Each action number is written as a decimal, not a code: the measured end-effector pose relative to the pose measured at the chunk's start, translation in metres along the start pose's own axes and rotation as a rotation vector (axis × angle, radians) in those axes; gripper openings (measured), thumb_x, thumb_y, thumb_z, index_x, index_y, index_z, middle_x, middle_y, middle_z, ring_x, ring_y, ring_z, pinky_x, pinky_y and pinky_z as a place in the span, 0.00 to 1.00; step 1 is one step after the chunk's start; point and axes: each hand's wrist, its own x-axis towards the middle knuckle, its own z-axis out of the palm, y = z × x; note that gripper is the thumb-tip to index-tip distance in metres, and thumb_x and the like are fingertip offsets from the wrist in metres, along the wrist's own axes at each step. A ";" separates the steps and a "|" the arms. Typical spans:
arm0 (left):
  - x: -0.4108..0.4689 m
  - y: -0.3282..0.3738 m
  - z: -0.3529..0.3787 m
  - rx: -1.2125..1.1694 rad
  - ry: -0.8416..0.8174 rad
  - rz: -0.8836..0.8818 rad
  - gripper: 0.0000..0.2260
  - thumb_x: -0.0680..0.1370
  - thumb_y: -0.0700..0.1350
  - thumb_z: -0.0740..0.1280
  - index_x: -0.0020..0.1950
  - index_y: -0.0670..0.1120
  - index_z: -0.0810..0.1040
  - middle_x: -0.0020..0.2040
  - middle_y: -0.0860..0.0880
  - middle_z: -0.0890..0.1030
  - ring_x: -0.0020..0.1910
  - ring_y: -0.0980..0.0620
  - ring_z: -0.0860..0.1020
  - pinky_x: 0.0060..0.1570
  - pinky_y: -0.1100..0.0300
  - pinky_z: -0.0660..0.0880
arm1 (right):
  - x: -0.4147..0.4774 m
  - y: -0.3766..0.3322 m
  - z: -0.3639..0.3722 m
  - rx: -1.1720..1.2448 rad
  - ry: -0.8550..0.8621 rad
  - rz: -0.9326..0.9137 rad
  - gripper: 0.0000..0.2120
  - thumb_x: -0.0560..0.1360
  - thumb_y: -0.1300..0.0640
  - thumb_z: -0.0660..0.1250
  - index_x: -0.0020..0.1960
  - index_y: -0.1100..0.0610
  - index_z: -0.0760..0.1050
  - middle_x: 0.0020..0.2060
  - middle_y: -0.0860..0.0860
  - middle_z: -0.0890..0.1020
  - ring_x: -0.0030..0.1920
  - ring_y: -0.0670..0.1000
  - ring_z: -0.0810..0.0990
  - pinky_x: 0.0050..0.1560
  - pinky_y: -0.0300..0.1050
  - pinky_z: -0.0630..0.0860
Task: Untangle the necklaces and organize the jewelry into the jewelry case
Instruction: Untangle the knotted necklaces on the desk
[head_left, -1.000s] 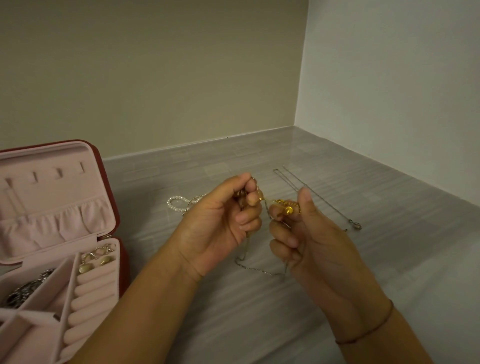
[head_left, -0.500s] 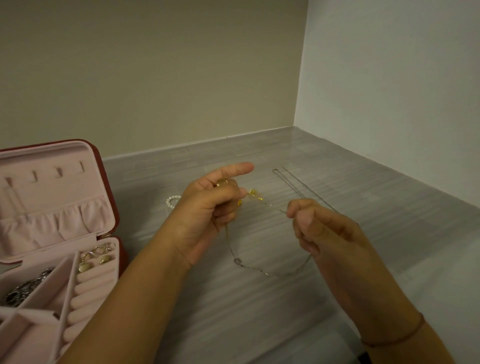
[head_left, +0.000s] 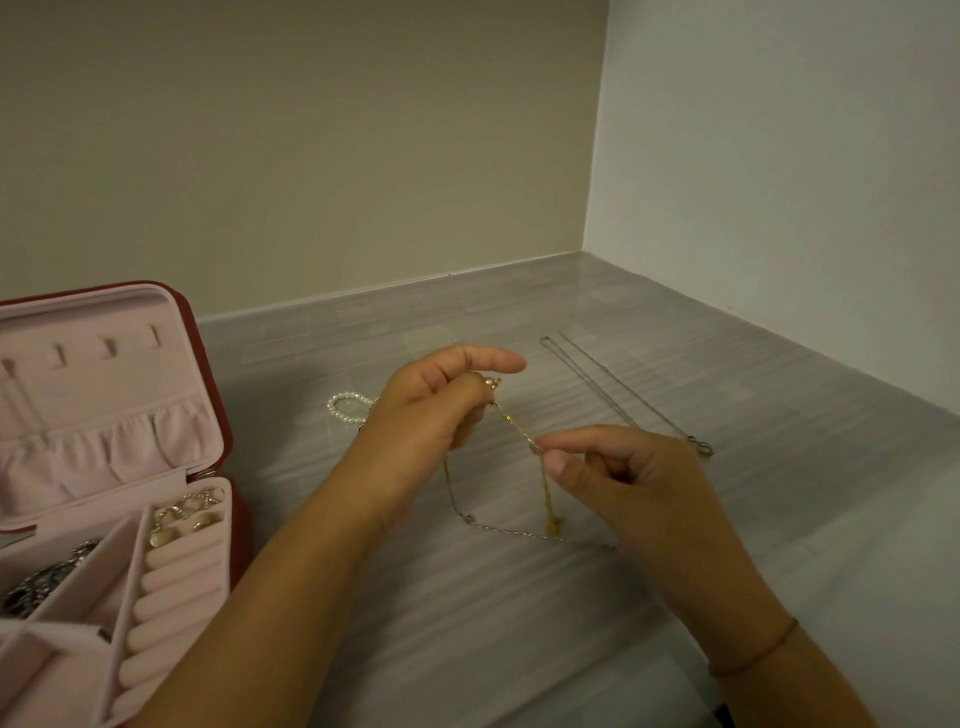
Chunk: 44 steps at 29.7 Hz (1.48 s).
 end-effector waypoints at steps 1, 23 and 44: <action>0.000 0.000 0.000 0.005 0.004 0.002 0.14 0.79 0.35 0.59 0.53 0.47 0.82 0.23 0.57 0.63 0.25 0.58 0.61 0.35 0.59 0.63 | 0.001 0.001 0.001 0.021 -0.014 0.016 0.06 0.68 0.52 0.71 0.44 0.49 0.84 0.22 0.48 0.67 0.27 0.46 0.67 0.34 0.37 0.70; -0.004 0.001 0.006 -0.160 -0.111 0.011 0.13 0.71 0.42 0.70 0.55 0.46 0.80 0.44 0.48 0.86 0.48 0.56 0.83 0.47 0.72 0.74 | 0.009 -0.003 0.009 -0.301 0.129 -0.038 0.05 0.65 0.46 0.72 0.40 0.40 0.78 0.58 0.39 0.74 0.60 0.36 0.70 0.56 0.29 0.63; 0.000 -0.004 0.003 -0.174 0.033 -0.050 0.06 0.75 0.41 0.69 0.51 0.48 0.82 0.34 0.50 0.83 0.28 0.58 0.70 0.36 0.66 0.71 | 0.023 -0.021 0.001 0.252 0.088 0.067 0.04 0.72 0.62 0.68 0.40 0.58 0.81 0.36 0.48 0.84 0.37 0.38 0.80 0.37 0.26 0.71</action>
